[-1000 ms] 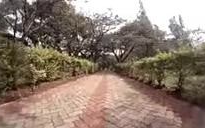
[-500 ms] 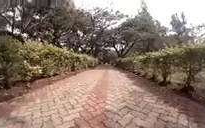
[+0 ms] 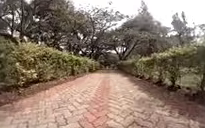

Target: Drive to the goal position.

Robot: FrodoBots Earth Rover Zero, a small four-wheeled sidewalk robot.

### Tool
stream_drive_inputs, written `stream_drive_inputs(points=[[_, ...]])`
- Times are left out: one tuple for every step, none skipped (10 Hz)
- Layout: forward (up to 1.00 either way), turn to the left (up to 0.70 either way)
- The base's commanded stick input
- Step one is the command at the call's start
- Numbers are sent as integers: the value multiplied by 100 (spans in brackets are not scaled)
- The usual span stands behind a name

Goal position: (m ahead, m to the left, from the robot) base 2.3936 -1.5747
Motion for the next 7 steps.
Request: stream_drive_inputs(points=[[70, 0], [70, 0], [70, 0], [70, 0], [70, 0], [70, -11], [70, -30]])
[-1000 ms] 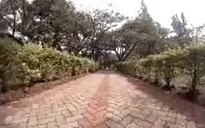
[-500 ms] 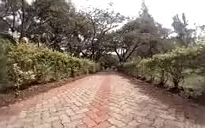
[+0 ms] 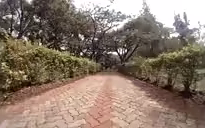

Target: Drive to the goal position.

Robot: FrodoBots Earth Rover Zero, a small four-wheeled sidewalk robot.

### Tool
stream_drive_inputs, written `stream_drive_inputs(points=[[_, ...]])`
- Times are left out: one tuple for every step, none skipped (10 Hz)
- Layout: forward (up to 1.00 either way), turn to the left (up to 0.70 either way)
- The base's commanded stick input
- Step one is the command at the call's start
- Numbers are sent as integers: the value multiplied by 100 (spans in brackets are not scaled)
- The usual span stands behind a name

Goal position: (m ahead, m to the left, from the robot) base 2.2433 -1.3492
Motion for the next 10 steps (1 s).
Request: stream_drive_inputs(points=[[70, -35], [70, -35], [70, -30], [70, -22], [70, -14], [70, -7], [70, -1], [70, -6], [70, -11], [70, -16]])
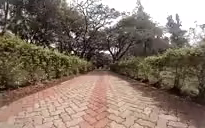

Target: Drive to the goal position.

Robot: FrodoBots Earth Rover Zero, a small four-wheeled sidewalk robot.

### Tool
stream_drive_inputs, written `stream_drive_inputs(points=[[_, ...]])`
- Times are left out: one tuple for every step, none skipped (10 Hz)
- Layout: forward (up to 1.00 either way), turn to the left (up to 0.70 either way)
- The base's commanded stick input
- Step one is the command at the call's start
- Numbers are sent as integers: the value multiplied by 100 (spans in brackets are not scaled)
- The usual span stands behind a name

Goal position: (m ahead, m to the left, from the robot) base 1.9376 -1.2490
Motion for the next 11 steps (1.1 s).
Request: stream_drive_inputs(points=[[70, -21], [70, -26], [70, -31], [70, -34], [70, -26], [70, -18], [70, -10], [70, -2], [70, 0], [70, 0], [70, 0]])
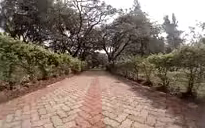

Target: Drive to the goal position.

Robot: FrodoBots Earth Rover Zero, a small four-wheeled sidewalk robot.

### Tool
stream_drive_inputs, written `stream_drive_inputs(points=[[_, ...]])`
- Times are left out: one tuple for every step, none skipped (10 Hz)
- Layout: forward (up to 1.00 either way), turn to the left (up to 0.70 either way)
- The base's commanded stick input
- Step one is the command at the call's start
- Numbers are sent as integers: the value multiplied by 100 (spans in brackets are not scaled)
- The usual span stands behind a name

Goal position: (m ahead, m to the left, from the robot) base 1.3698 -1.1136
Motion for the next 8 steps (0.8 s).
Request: stream_drive_inputs(points=[[70, 0], [70, 0], [70, 0], [70, 0], [70, 0], [70, 0], [70, 0], [70, 0]])
